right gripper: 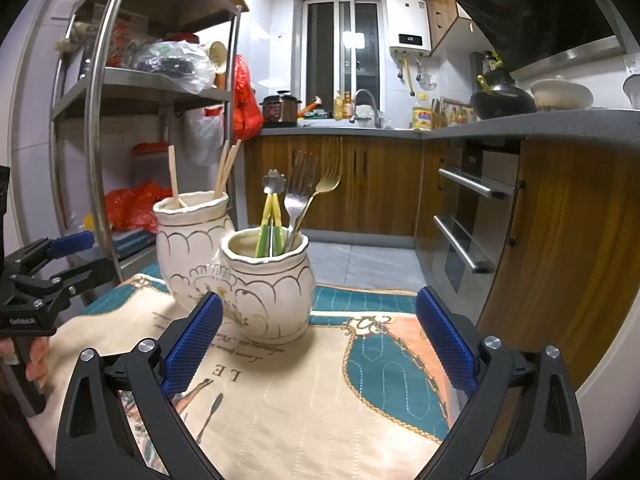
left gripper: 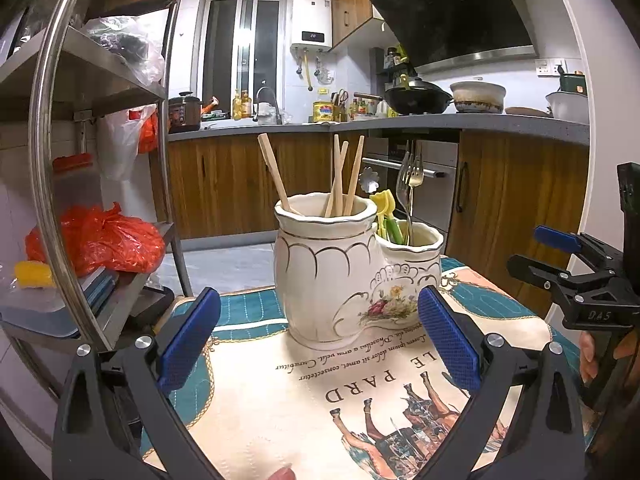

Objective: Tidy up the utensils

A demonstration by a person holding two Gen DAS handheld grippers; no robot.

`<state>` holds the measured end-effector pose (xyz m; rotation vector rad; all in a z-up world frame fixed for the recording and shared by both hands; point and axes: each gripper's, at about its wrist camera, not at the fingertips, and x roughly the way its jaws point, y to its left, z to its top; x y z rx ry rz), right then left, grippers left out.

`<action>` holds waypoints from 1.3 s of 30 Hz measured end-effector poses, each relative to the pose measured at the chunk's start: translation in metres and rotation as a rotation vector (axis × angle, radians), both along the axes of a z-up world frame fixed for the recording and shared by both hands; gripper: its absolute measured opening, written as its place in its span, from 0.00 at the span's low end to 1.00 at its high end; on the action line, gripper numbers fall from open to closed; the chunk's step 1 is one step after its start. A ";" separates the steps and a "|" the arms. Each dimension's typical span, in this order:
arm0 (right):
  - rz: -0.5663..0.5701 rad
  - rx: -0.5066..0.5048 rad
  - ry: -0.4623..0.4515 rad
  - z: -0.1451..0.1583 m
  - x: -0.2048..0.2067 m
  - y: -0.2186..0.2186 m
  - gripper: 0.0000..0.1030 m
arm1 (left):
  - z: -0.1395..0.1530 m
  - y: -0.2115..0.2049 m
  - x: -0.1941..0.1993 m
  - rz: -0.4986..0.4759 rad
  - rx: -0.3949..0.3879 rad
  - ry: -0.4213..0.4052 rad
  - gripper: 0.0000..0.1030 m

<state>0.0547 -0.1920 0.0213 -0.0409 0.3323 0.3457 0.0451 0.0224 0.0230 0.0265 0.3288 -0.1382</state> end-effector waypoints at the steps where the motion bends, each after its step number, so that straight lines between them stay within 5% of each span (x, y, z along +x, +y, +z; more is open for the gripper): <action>1: 0.000 0.001 0.001 0.000 0.000 0.000 0.94 | 0.000 0.000 0.000 0.001 0.001 0.001 0.94; 39: -0.026 0.003 0.000 -0.001 -0.002 -0.002 0.94 | 0.000 0.004 0.000 0.077 0.014 -0.006 0.94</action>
